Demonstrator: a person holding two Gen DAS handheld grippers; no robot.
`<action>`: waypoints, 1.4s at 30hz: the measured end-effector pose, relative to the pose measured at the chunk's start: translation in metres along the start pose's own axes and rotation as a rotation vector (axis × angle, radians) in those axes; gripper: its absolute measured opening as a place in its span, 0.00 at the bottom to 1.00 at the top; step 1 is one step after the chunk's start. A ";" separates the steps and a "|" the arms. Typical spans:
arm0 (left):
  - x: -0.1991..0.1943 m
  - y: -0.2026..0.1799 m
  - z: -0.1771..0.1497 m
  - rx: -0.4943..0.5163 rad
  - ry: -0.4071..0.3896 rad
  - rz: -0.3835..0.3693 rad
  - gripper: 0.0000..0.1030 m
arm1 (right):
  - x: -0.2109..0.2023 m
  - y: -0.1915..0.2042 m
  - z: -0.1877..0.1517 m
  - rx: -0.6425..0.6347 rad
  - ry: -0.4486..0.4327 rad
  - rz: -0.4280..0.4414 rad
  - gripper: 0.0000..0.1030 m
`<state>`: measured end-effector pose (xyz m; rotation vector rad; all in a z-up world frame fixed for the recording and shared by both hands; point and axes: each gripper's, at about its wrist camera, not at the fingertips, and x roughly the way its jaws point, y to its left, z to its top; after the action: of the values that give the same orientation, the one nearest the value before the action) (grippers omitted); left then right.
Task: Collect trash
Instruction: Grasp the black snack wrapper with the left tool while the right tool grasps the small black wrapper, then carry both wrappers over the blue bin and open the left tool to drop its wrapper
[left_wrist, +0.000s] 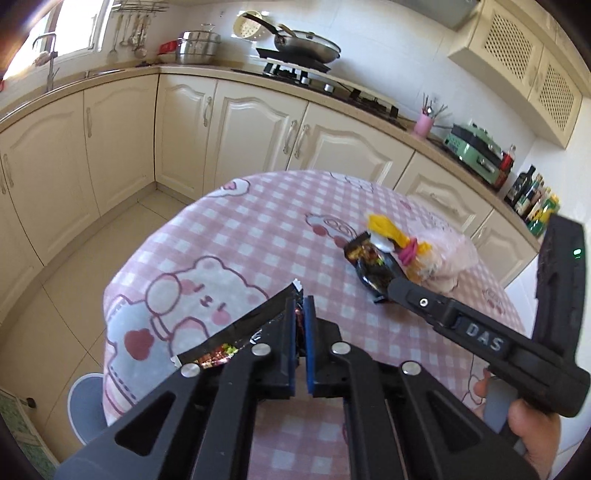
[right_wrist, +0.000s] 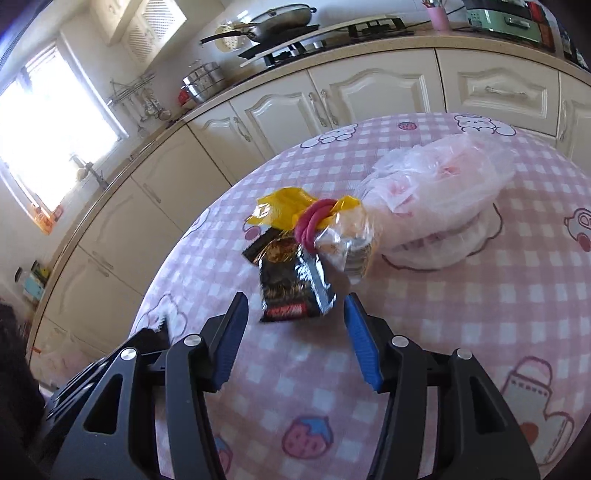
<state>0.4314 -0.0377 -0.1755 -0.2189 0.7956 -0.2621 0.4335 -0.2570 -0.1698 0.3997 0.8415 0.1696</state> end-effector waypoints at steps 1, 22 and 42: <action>-0.001 0.003 0.002 -0.010 -0.008 -0.001 0.03 | 0.003 -0.001 0.002 0.010 0.006 -0.006 0.50; -0.087 0.020 -0.007 -0.088 -0.133 -0.082 0.02 | -0.051 0.063 -0.033 -0.171 -0.082 0.049 0.05; -0.206 0.161 -0.072 -0.278 -0.220 0.108 0.02 | -0.035 0.242 -0.127 -0.409 0.054 0.279 0.05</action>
<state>0.2646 0.1723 -0.1329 -0.4574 0.6211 -0.0226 0.3174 -0.0115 -0.1232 0.1251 0.7785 0.6030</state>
